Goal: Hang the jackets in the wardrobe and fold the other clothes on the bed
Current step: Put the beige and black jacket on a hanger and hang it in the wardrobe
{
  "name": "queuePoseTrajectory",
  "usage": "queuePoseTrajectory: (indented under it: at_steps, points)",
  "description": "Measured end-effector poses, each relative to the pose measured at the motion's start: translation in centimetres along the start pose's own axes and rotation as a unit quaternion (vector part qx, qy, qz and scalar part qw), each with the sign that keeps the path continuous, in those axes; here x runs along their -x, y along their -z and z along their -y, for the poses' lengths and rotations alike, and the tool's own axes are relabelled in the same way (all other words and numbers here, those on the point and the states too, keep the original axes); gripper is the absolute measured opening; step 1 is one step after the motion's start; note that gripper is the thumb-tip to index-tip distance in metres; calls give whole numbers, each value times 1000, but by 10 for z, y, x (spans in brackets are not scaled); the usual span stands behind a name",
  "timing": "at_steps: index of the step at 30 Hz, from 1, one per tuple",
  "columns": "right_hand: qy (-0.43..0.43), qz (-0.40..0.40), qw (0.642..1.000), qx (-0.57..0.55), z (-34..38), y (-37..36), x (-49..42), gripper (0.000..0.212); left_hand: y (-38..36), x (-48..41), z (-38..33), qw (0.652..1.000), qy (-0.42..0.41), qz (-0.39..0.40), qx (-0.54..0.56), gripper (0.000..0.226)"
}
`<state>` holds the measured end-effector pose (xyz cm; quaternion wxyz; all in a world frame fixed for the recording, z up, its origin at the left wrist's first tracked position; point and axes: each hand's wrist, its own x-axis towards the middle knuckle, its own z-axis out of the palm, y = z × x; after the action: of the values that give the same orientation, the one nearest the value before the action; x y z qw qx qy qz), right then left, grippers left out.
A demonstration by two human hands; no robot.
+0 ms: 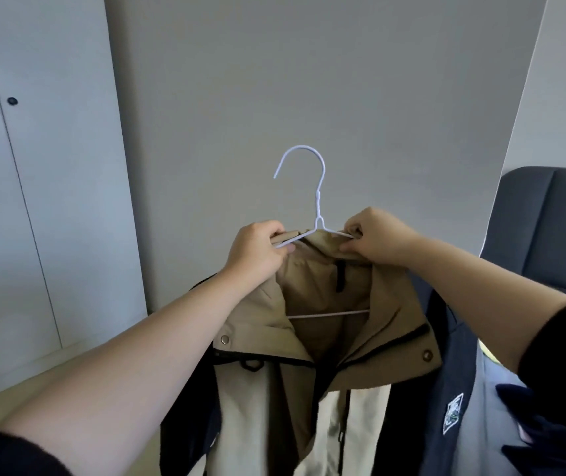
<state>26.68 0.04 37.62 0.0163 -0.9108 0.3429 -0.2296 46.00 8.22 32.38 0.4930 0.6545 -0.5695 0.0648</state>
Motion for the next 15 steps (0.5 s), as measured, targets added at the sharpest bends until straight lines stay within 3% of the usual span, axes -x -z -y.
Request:
queuePoseTrajectory:
  at_steps: [2, 4, 7, 9, 11, 15]
  points:
    - [-22, -67, 997, -42, -7, -6, 5, 49, 10, -7, -3, 994, 17, 91, 61, 19]
    - [-36, -115, 991, -63, -11, -10, 9, 52, 24, -11, -4, 978, 45, 180, 96, 38]
    - [-30, -145, 985, -82, -11, -12, 11, 53, 41, -11, 0, 961, 87, 258, 59, 47]
    - [-14, -145, 986, -81, -9, -12, 9, 52, 52, -12, 4, 950, 93, 295, 54, 40]
    - [-3, -135, 989, -67, -6, -12, 7, 50, 59, -12, 8, 951, 93, 292, 44, 30]
    - [-19, -132, 990, -54, -3, -19, 6, 50, 51, -10, 13, 979, 62, 182, -68, 33]
